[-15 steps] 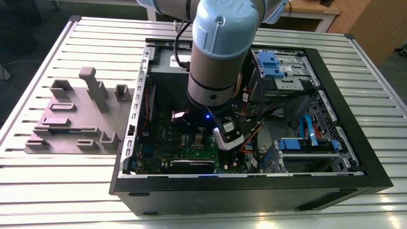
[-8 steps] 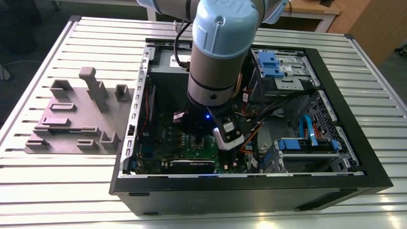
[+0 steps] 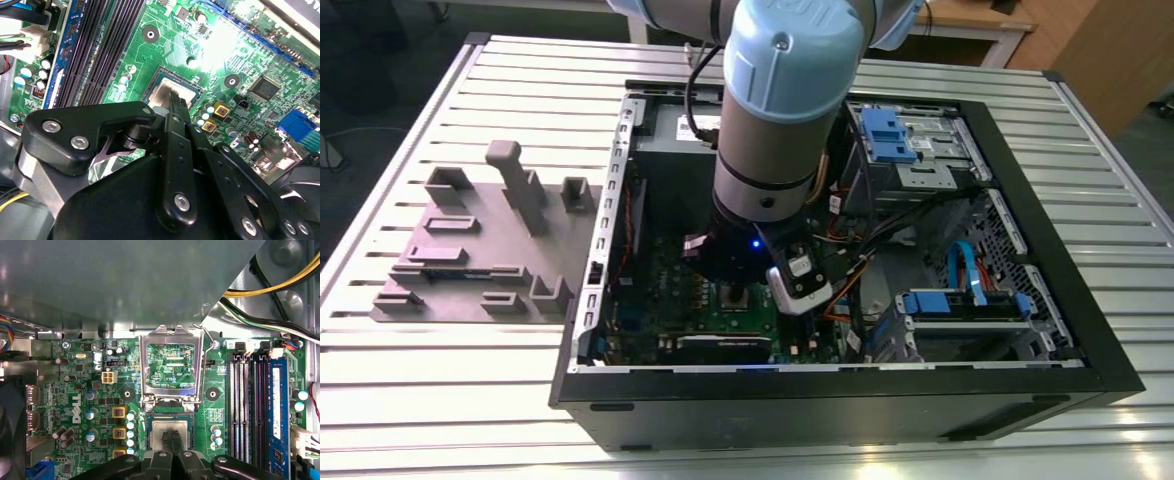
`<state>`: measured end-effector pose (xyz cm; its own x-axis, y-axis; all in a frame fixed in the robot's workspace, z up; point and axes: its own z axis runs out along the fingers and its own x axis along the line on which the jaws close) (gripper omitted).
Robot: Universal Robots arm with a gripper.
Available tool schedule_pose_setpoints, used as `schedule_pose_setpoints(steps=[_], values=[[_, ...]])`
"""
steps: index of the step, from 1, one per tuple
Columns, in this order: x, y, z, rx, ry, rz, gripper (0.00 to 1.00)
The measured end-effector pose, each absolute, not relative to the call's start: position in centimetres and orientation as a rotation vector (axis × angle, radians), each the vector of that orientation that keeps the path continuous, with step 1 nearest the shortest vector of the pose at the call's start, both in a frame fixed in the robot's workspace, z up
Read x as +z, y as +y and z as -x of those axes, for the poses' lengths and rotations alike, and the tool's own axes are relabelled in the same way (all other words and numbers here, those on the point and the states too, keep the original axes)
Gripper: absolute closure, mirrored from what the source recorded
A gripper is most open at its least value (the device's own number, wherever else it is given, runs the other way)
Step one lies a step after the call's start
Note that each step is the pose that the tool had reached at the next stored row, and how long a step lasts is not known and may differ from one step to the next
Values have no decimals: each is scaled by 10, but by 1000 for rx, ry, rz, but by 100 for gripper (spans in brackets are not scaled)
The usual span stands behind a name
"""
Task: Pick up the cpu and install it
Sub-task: 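Close the cpu cover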
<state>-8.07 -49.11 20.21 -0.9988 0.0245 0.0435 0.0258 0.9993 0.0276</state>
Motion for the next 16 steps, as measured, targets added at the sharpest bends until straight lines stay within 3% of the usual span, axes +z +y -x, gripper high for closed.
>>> schedule_pose_setpoints(steps=[16], values=[[217, -491, 81, -44, -3098, 39, 89]])
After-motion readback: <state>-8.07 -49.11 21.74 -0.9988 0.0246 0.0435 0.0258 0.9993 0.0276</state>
